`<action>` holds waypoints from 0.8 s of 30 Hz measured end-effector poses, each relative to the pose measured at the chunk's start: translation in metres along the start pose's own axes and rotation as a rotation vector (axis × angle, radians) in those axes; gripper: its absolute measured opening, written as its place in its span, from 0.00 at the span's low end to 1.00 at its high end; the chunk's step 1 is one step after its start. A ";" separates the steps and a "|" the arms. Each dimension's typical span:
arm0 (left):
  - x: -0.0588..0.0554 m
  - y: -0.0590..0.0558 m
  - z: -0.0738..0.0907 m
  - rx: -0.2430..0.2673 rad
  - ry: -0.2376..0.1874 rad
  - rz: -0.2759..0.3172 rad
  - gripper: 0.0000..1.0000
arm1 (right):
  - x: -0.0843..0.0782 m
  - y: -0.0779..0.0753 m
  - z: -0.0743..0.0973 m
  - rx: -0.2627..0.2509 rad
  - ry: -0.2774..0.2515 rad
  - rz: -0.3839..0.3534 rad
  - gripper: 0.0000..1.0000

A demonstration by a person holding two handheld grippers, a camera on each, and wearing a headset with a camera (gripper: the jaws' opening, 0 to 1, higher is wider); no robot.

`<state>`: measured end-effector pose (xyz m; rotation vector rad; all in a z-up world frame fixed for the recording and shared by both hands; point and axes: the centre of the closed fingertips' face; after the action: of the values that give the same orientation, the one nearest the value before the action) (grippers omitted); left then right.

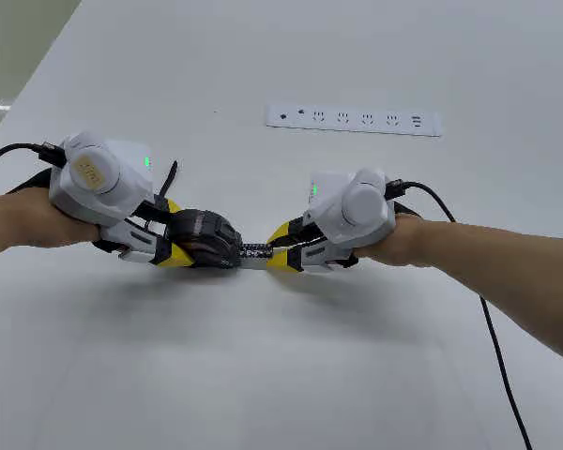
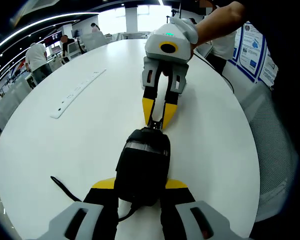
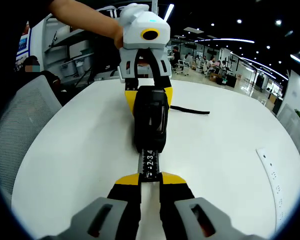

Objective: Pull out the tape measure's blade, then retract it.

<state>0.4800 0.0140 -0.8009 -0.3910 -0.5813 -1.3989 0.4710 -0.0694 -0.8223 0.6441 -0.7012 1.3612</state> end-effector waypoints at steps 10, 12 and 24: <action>0.000 0.000 0.000 0.002 0.007 -0.005 0.29 | -0.006 0.000 0.008 0.001 0.011 0.005 0.12; 0.000 0.000 0.000 0.002 0.008 -0.005 0.29 | -0.007 0.000 0.010 0.001 0.011 0.005 0.12; 0.000 0.000 0.000 0.004 0.011 -0.002 0.29 | -0.017 0.001 0.022 -0.006 0.018 -0.004 0.12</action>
<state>0.4796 0.0136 -0.8008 -0.3798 -0.5757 -1.4006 0.4674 -0.0974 -0.8211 0.6273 -0.6884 1.3594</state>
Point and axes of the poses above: the centre of the closed fingertips' face, and the gripper's own axes: z roughly backward along the fingers, y roughly to its left, x roughly out of its top, and after that the axes turned 5 degrees about -z, right-handed
